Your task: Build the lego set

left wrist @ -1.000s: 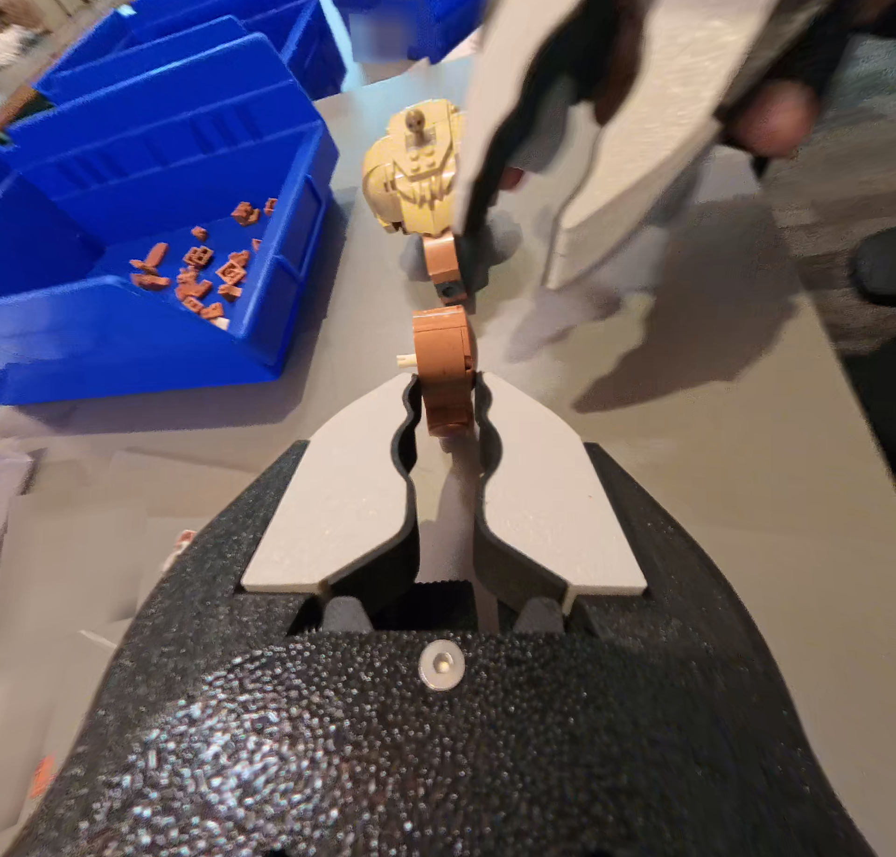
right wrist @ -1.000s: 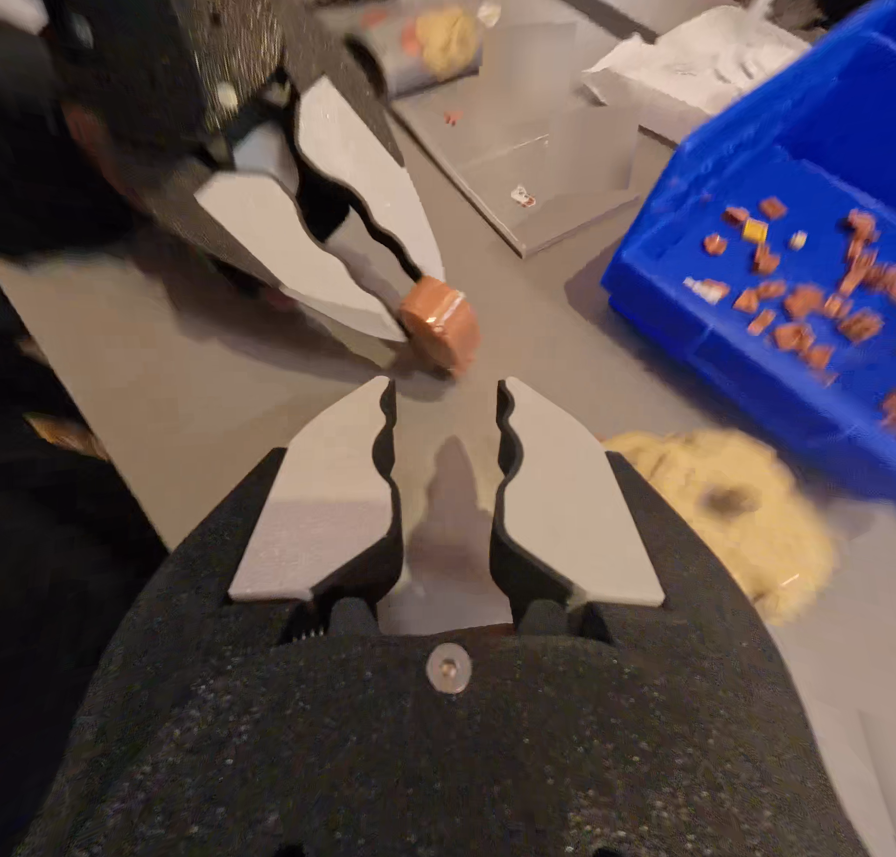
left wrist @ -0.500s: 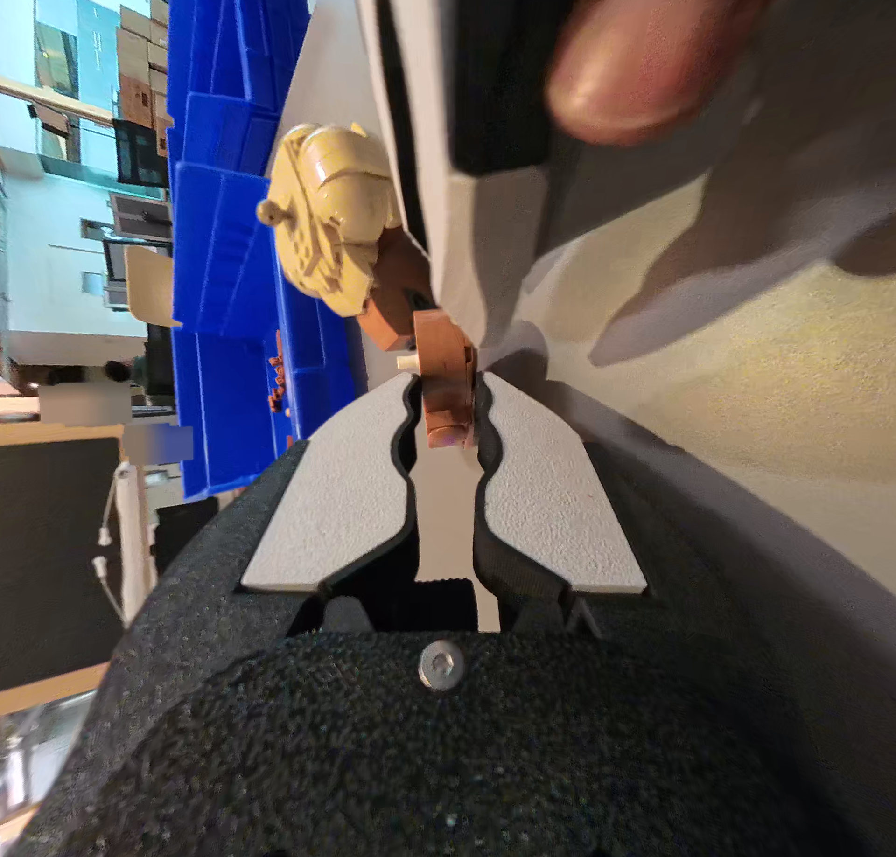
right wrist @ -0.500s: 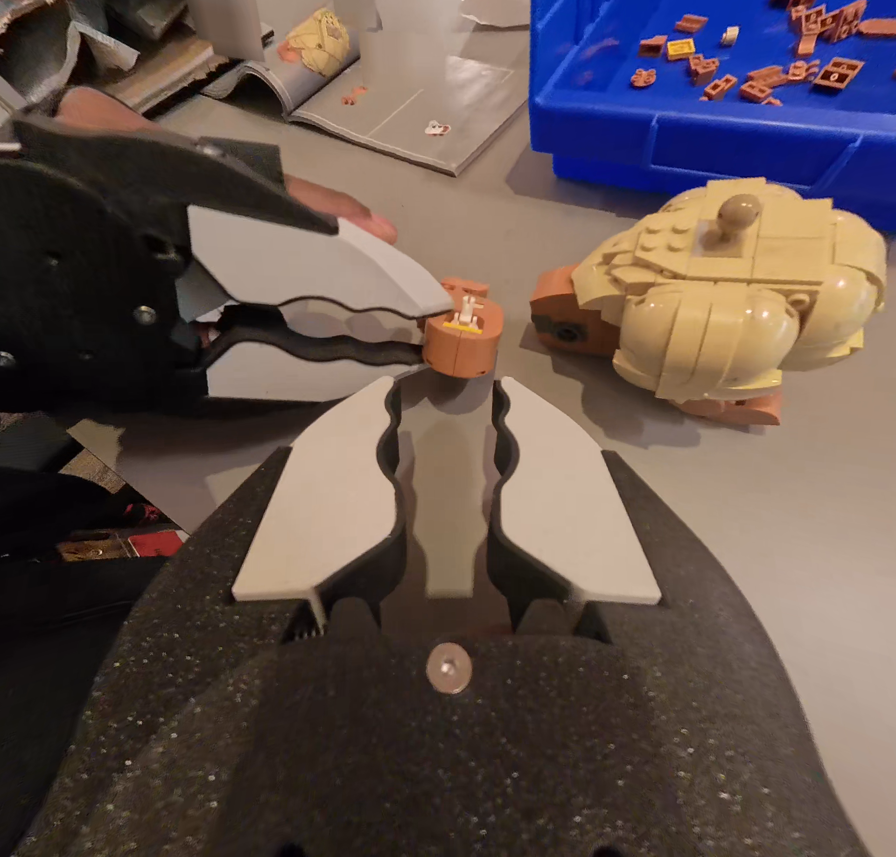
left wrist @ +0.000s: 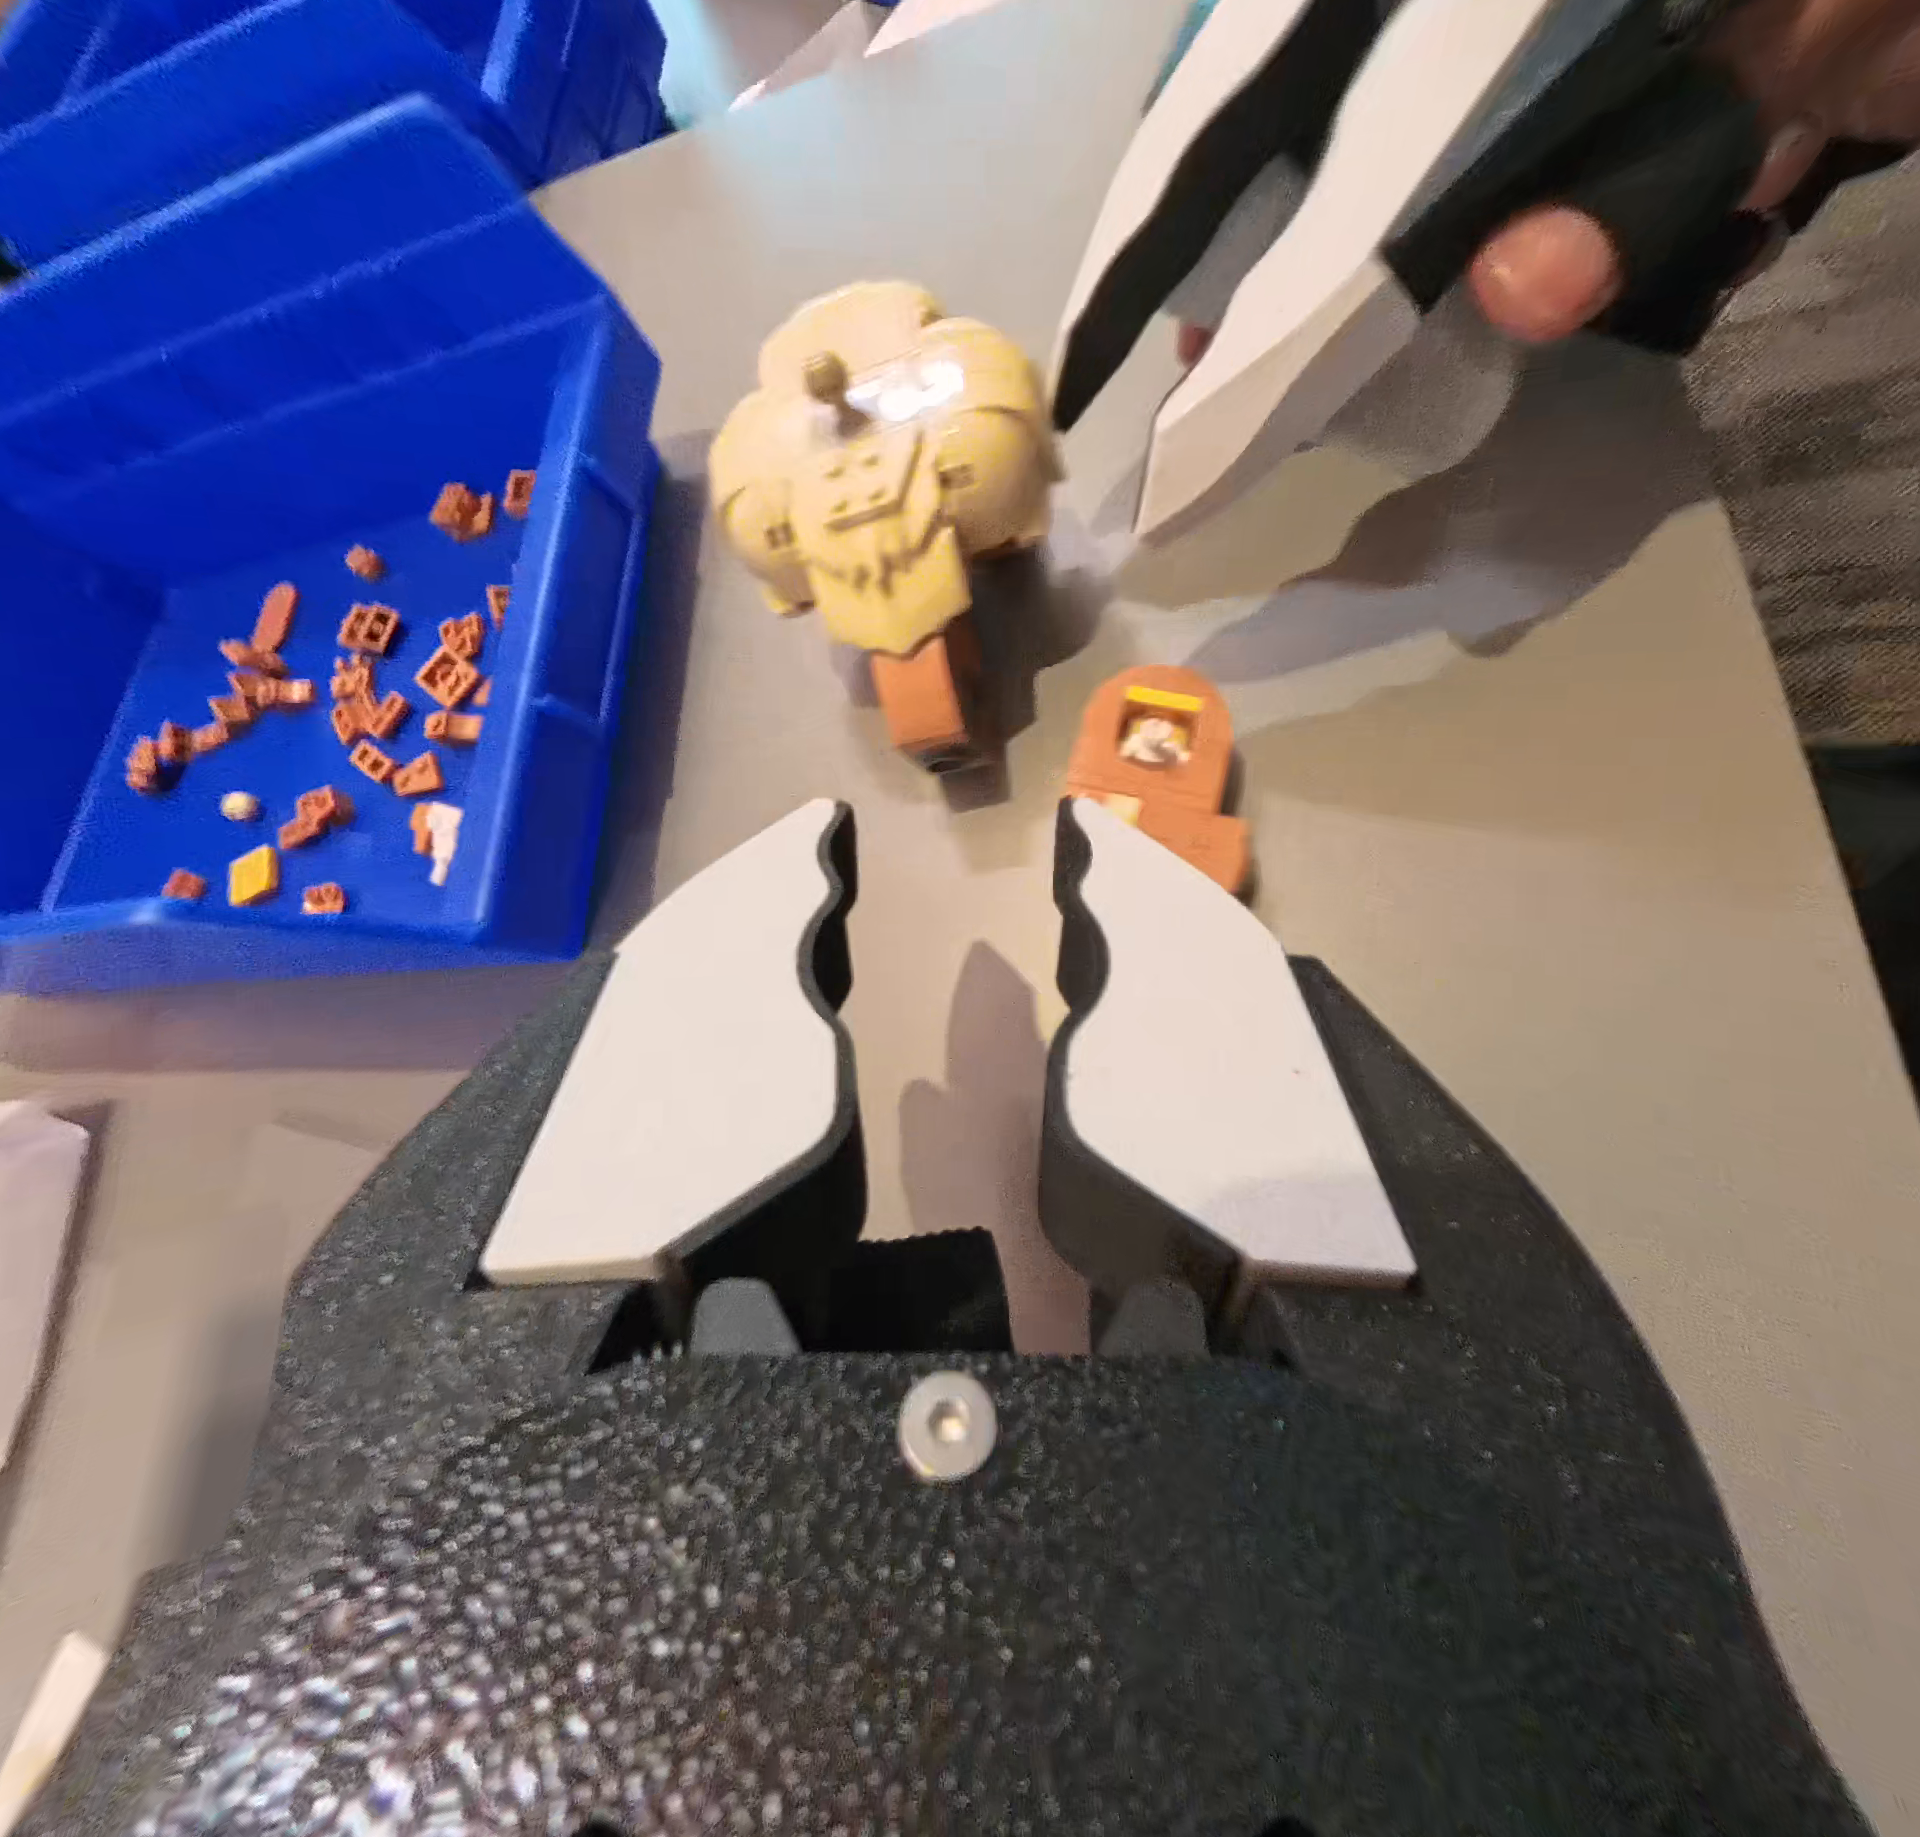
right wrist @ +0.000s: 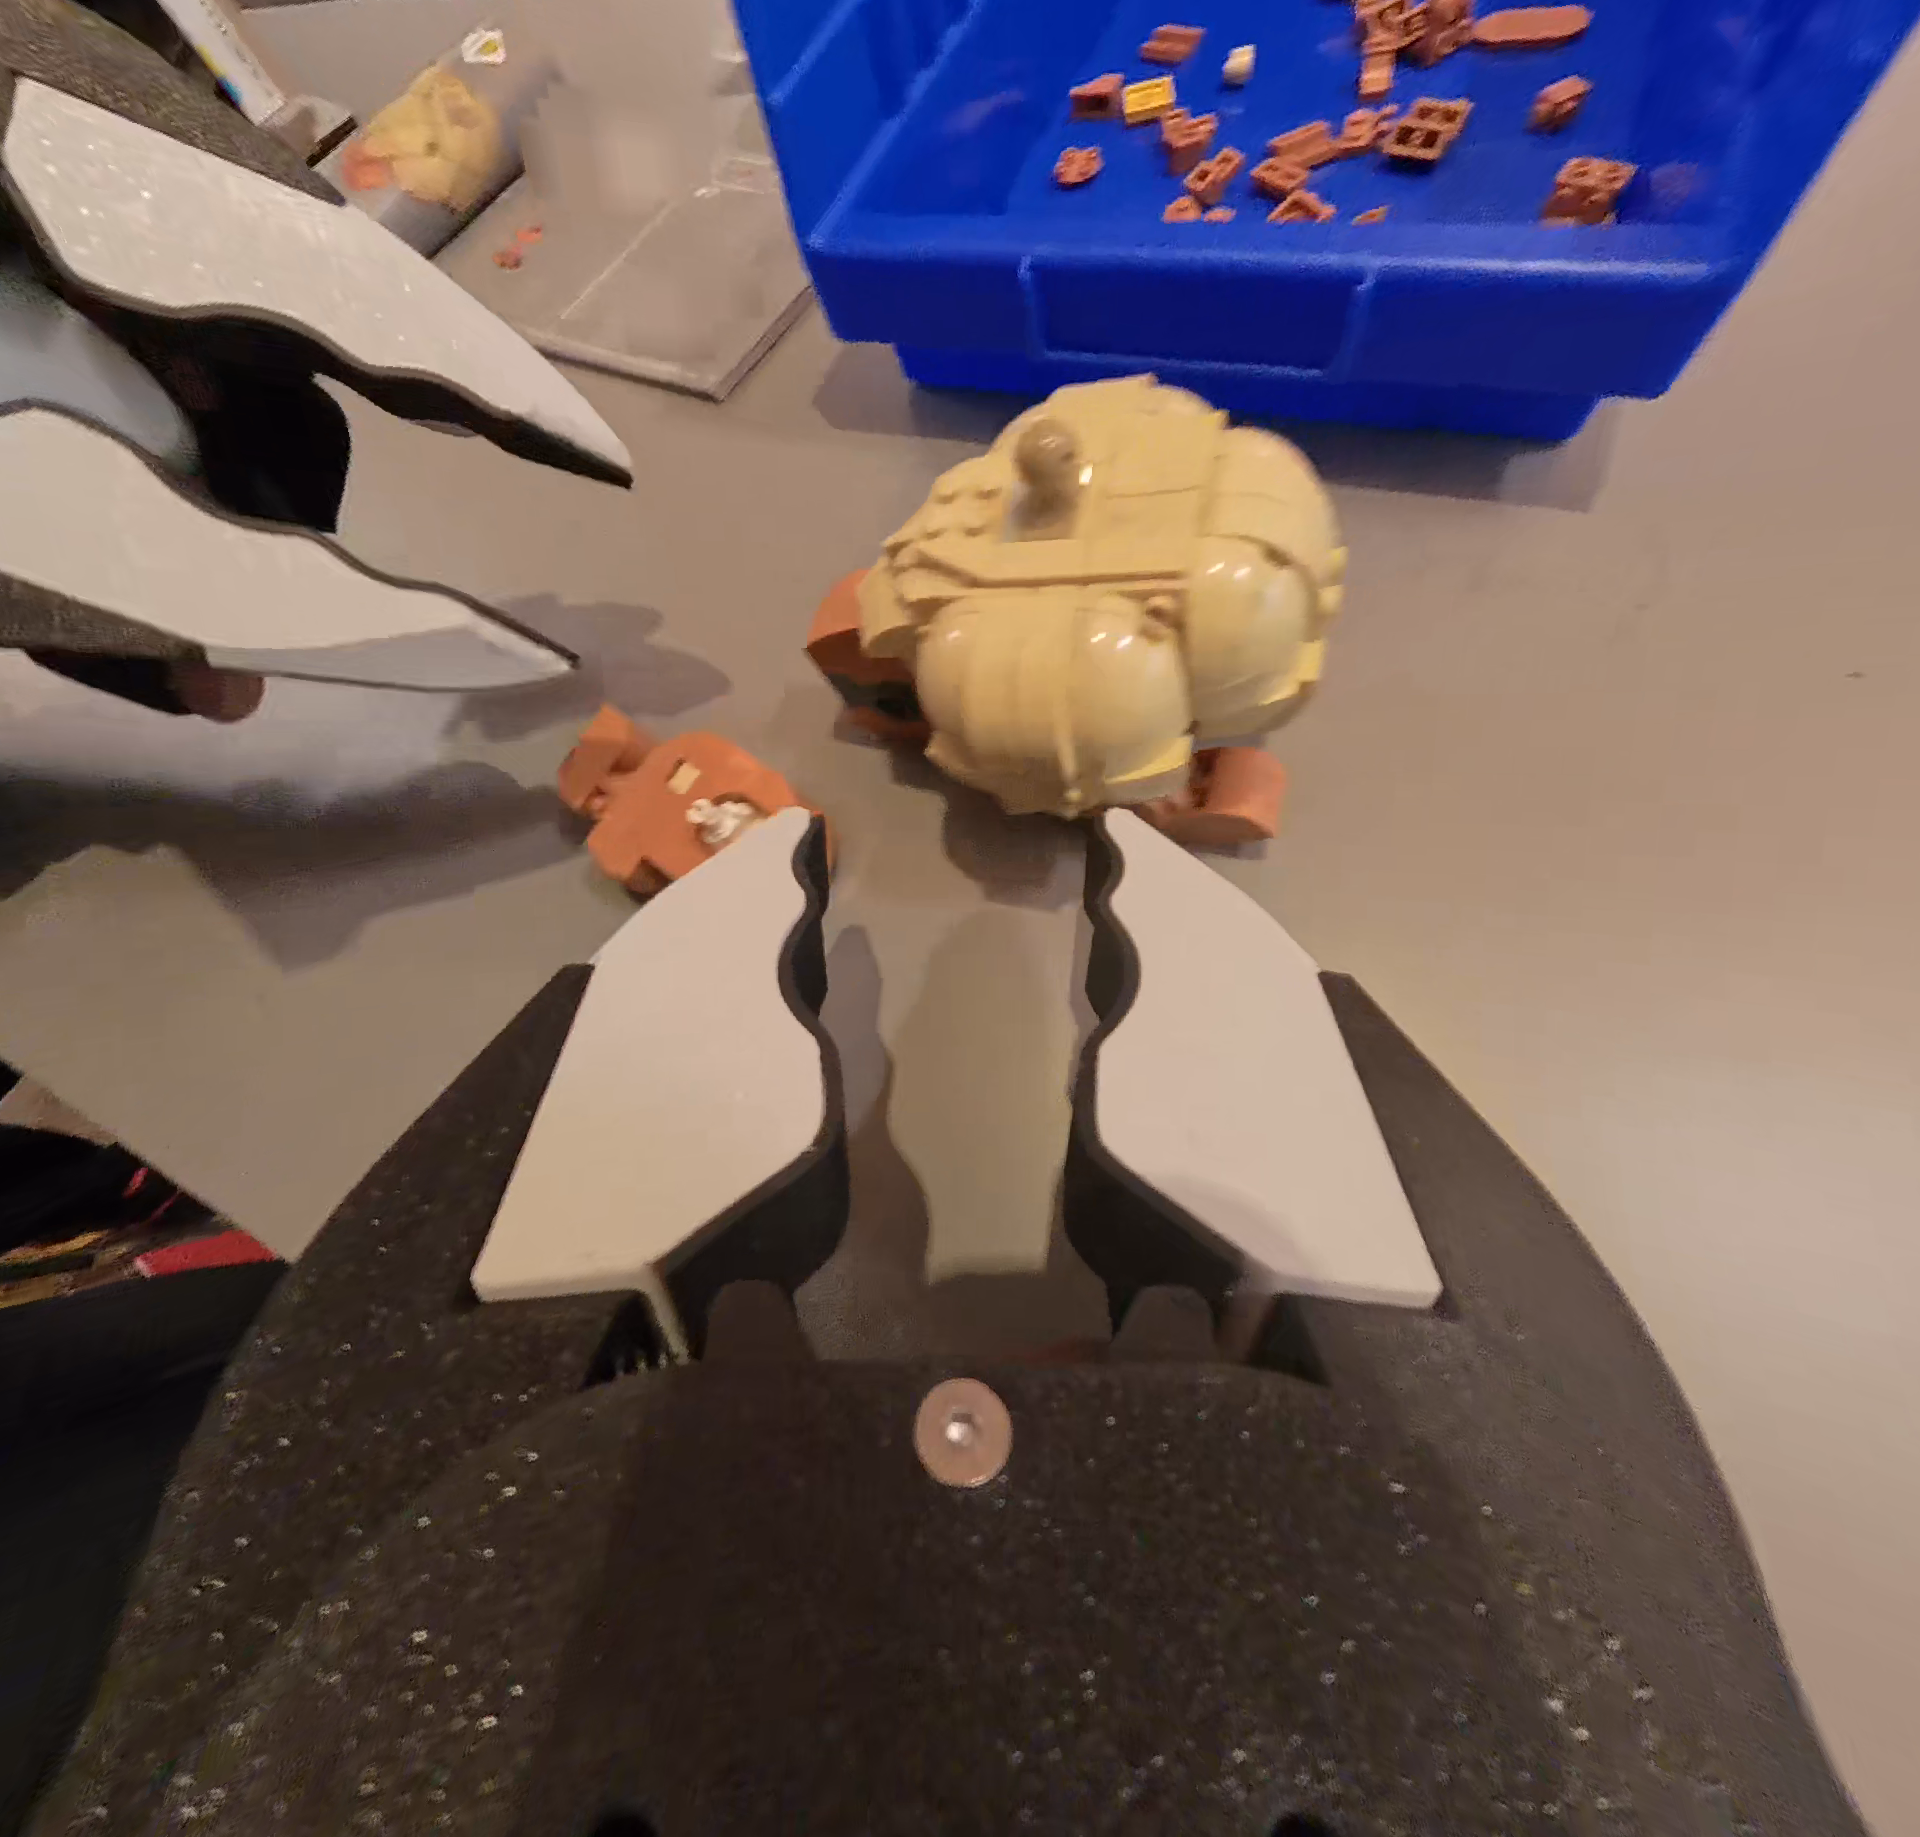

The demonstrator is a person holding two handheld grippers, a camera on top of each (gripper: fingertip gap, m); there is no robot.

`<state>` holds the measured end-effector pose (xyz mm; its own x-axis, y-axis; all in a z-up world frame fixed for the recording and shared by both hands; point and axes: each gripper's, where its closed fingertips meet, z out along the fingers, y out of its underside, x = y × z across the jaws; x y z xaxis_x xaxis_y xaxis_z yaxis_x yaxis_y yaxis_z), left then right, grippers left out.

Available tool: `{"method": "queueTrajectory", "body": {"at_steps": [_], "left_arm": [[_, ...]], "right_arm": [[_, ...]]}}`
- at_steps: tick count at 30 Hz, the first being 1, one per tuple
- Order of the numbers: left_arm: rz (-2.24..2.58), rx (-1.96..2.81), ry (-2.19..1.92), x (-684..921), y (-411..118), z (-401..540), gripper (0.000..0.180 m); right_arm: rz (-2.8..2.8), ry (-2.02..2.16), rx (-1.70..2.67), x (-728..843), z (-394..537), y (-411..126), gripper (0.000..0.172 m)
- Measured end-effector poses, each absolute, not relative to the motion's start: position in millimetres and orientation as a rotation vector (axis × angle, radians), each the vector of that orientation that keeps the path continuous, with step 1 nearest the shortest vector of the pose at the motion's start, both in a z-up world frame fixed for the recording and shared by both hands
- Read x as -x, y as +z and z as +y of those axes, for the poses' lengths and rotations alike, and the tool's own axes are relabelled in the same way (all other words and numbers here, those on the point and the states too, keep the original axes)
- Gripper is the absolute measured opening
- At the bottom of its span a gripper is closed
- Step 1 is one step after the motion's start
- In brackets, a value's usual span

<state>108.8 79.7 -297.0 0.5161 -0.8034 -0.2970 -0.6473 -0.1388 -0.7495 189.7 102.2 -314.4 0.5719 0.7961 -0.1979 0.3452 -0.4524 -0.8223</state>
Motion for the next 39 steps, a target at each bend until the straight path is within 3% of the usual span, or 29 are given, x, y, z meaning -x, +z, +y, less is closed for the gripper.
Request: {"method": "queueTrajectory", "body": {"at_steps": [7, 13, 19, 35, 39], "left_arm": [[1.175, 1.985, -0.651, -116, -322, 104, 0.038], [1.148, 2.023, -0.761, -137, -326, 111, 0.036], [1.151, 2.045, -0.729, -127, -328, 83, 0.028], [0.741, 2.103, -0.698, -36, -315, -4, 0.032], [0.887, 1.988, -0.532, -2, -303, -2, 0.046]], "right_arm": [[-0.944, 0.899, 2.023, -186, 126, -309, 0.059], [-1.046, 0.963, 2.049, -173, 136, -319, 0.061], [-1.228, 0.997, 2.018, -149, 123, -324, 0.057], [-1.851, 0.917, 1.757, -60, 63, -323, 0.057], [-1.757, 0.937, 1.720, -104, 67, -309, 0.057]]}}
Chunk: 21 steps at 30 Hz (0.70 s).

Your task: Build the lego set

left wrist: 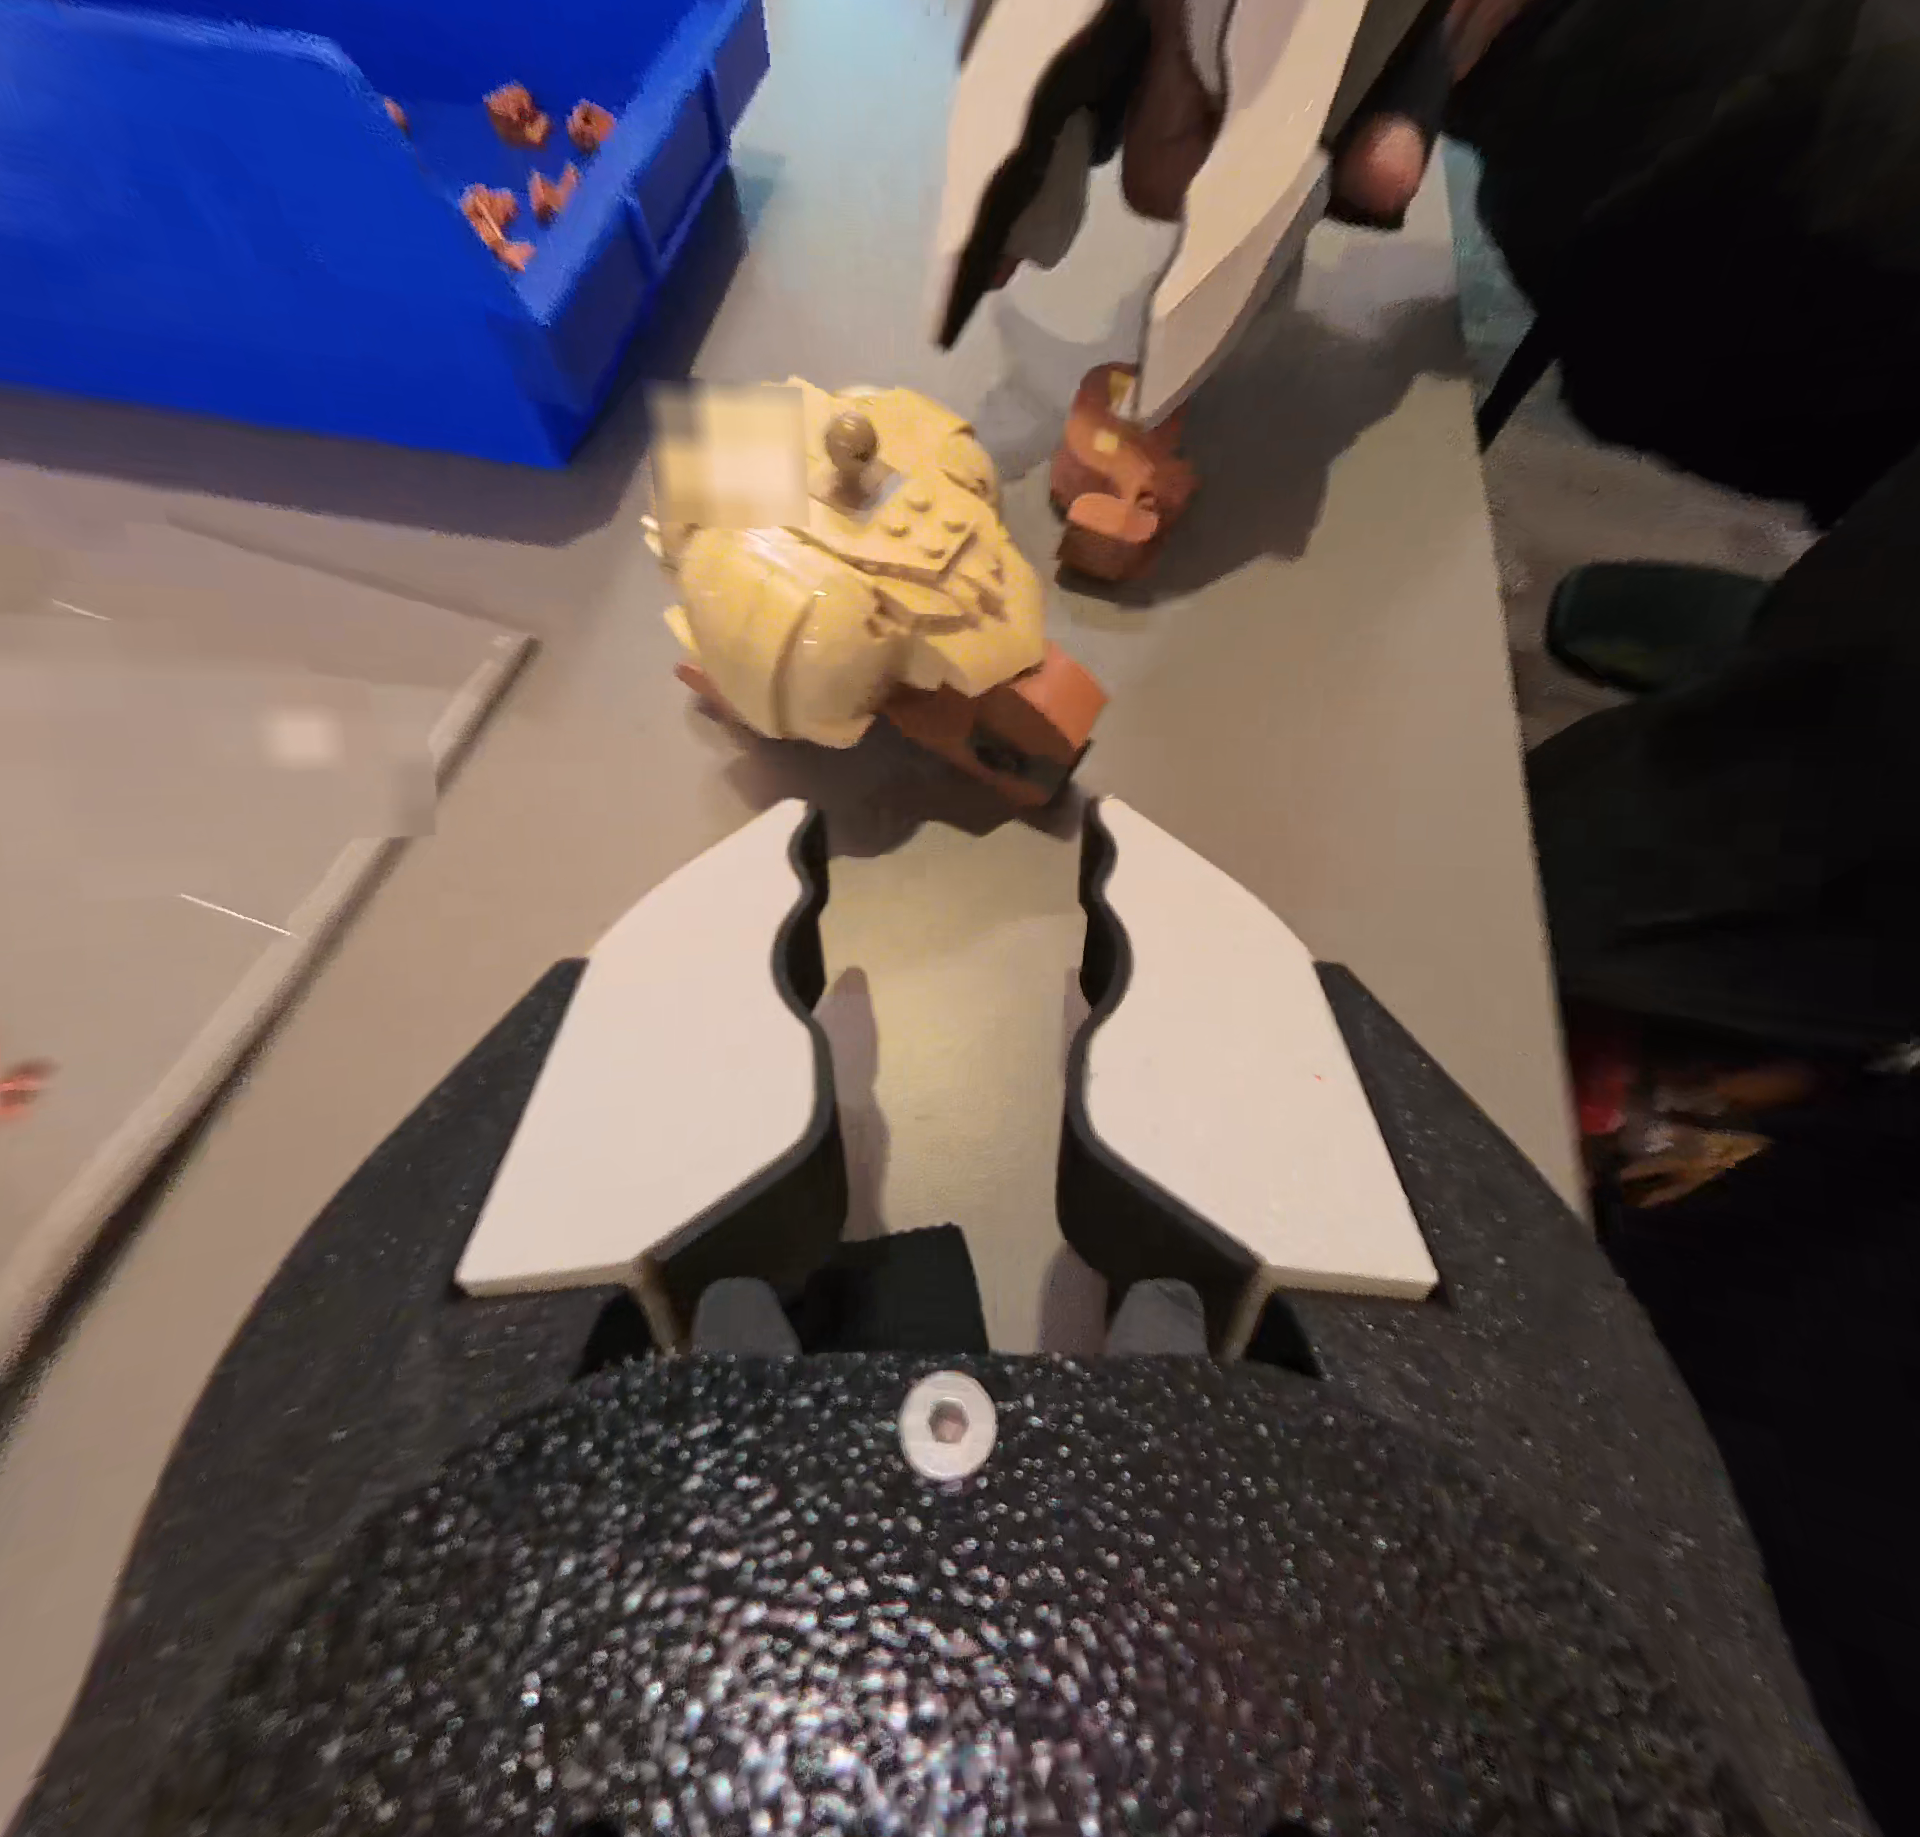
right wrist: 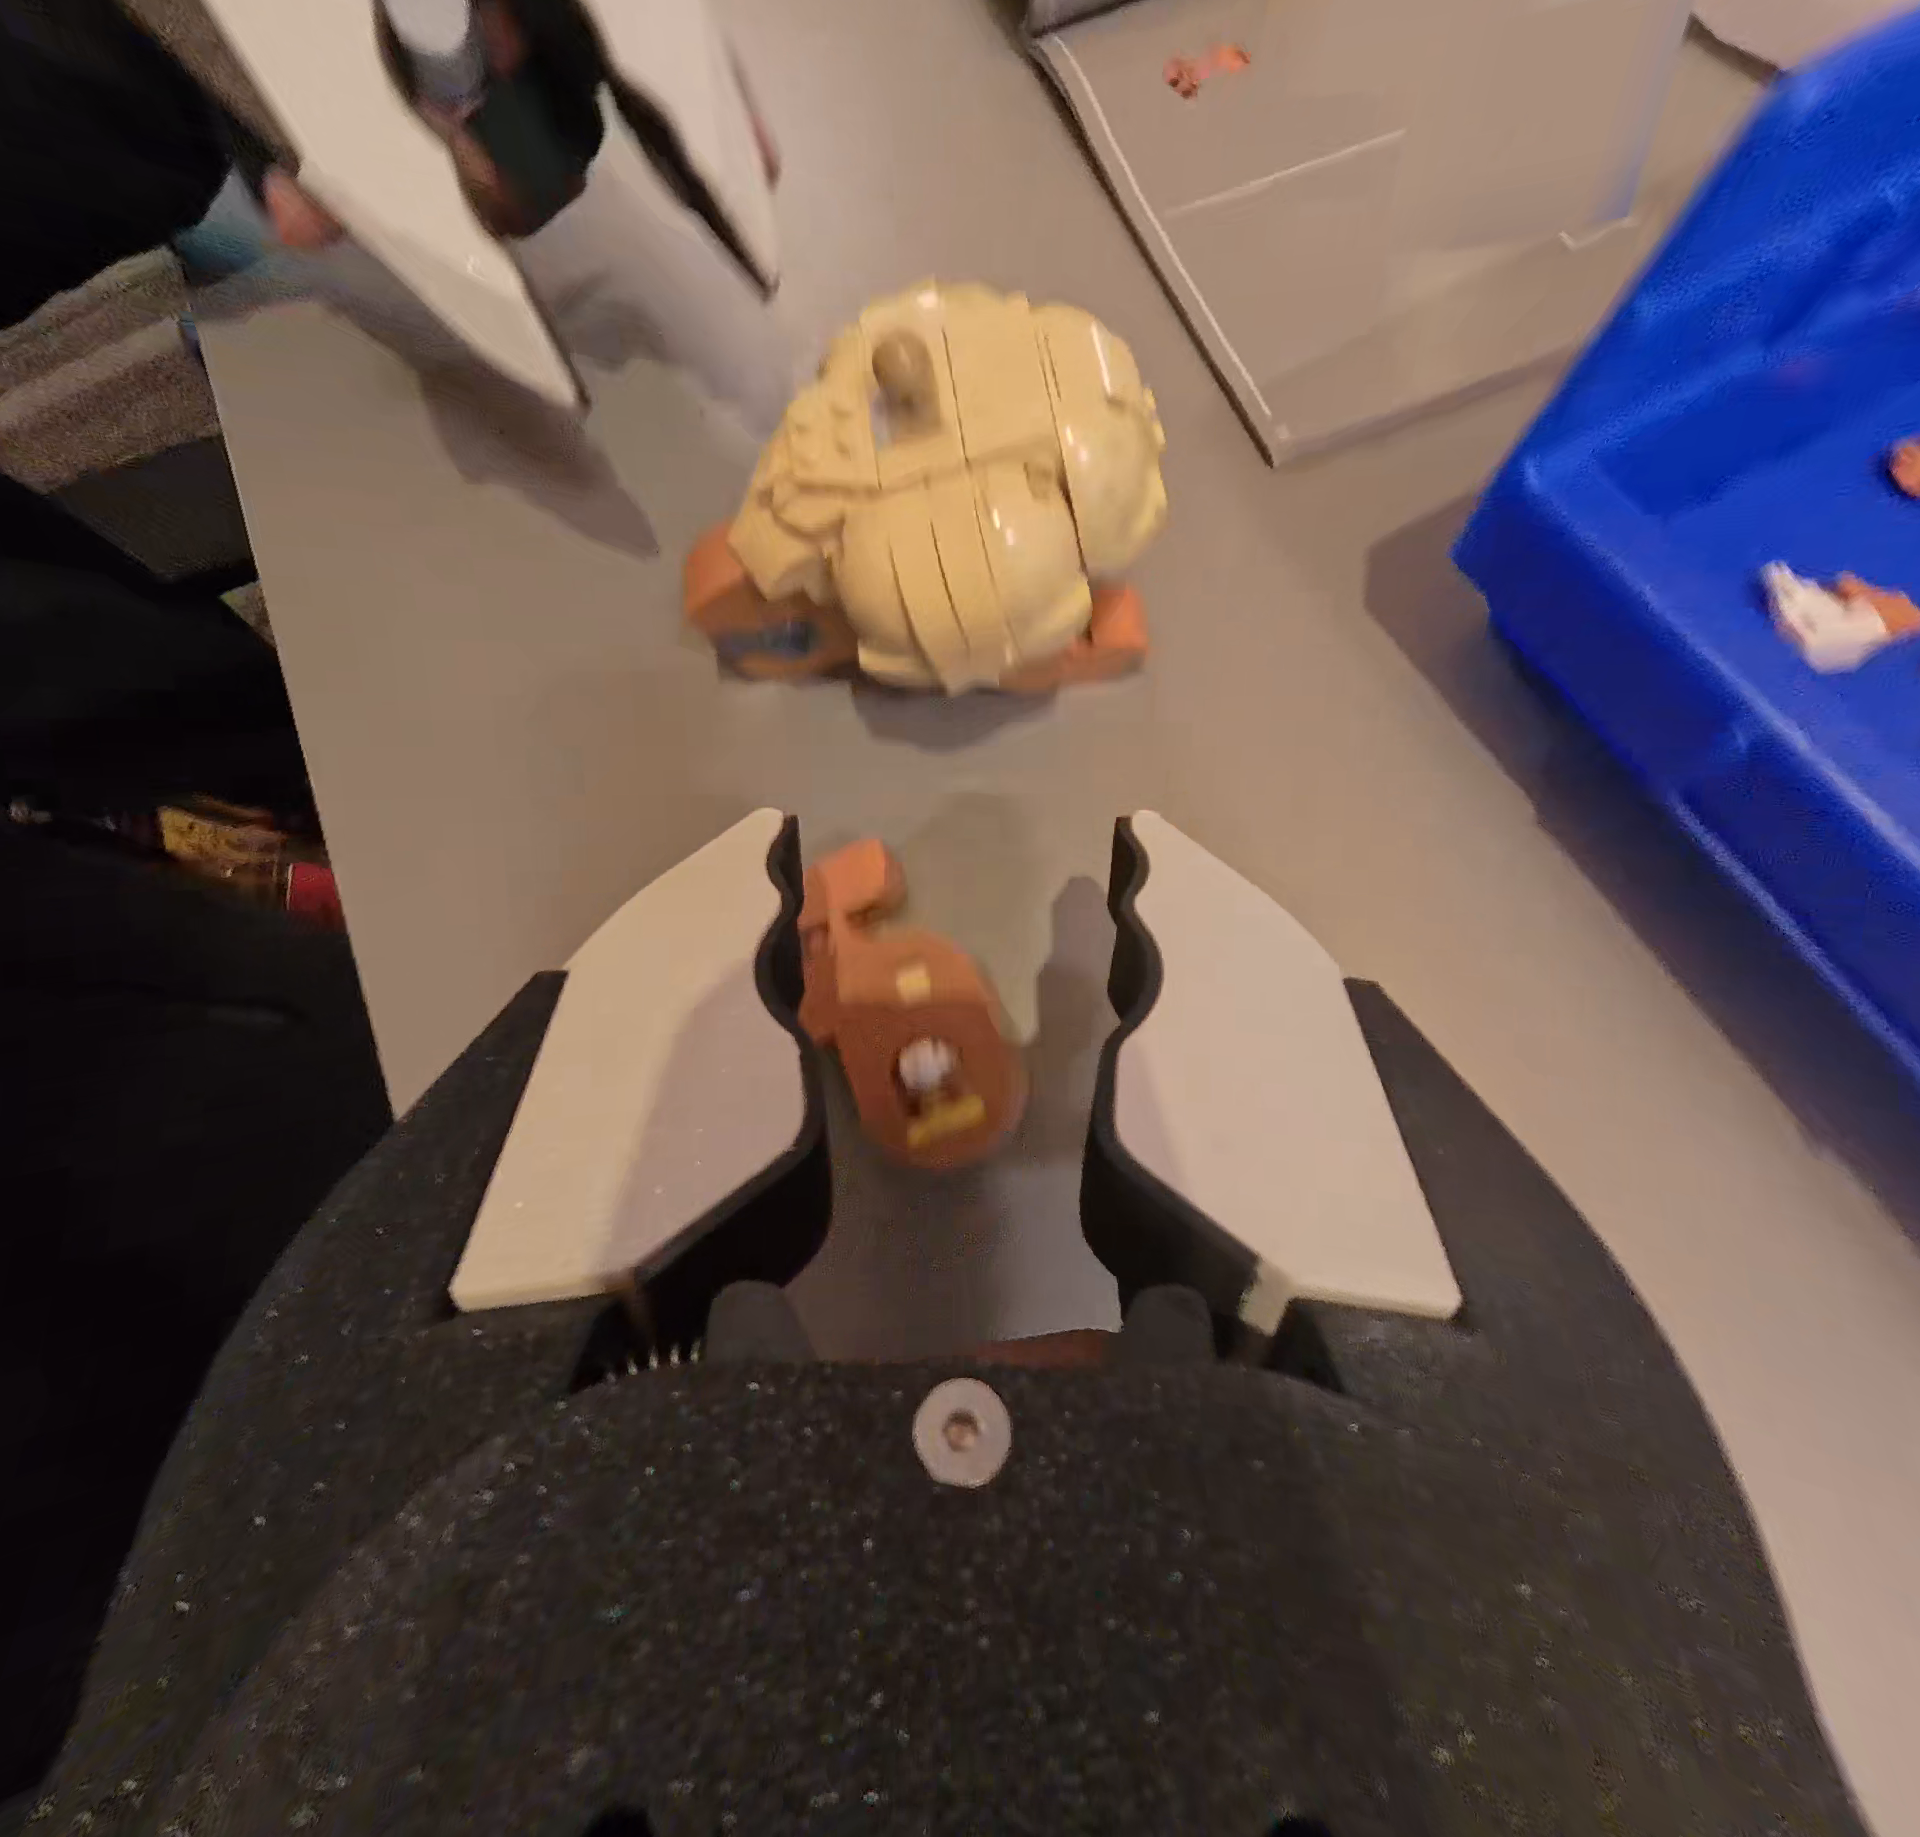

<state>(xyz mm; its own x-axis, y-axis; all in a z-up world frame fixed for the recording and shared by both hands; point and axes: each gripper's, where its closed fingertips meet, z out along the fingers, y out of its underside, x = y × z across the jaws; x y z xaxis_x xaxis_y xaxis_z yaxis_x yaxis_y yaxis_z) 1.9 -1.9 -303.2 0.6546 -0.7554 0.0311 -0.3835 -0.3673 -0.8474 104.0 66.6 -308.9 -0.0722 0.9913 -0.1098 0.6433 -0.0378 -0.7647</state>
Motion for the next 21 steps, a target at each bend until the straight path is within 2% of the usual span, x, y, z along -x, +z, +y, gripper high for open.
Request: {"method": "queueTrajectory", "body": {"at_steps": [4, 7, 13, 21], "left_arm": [[1.174, 1.783, -0.379, 15, -300, 33, 0.062], [1.397, 1.610, -0.289, 16, -296, 61, 0.063], [1.617, 1.514, -0.399, 10, -295, 79, 0.064], [1.666, 1.480, -0.460, -8, -319, 59, 0.063]], "right_arm": [[-1.659, 0.969, 1.786, -133, 63, -316, 0.056], [-1.545, 0.985, 1.825, -125, 47, -310, 0.053], [-1.375, 0.882, 1.868, -82, -4, -308, 0.048], [-1.376, 0.677, 1.970, -53, 10, -339, 0.049]]}}
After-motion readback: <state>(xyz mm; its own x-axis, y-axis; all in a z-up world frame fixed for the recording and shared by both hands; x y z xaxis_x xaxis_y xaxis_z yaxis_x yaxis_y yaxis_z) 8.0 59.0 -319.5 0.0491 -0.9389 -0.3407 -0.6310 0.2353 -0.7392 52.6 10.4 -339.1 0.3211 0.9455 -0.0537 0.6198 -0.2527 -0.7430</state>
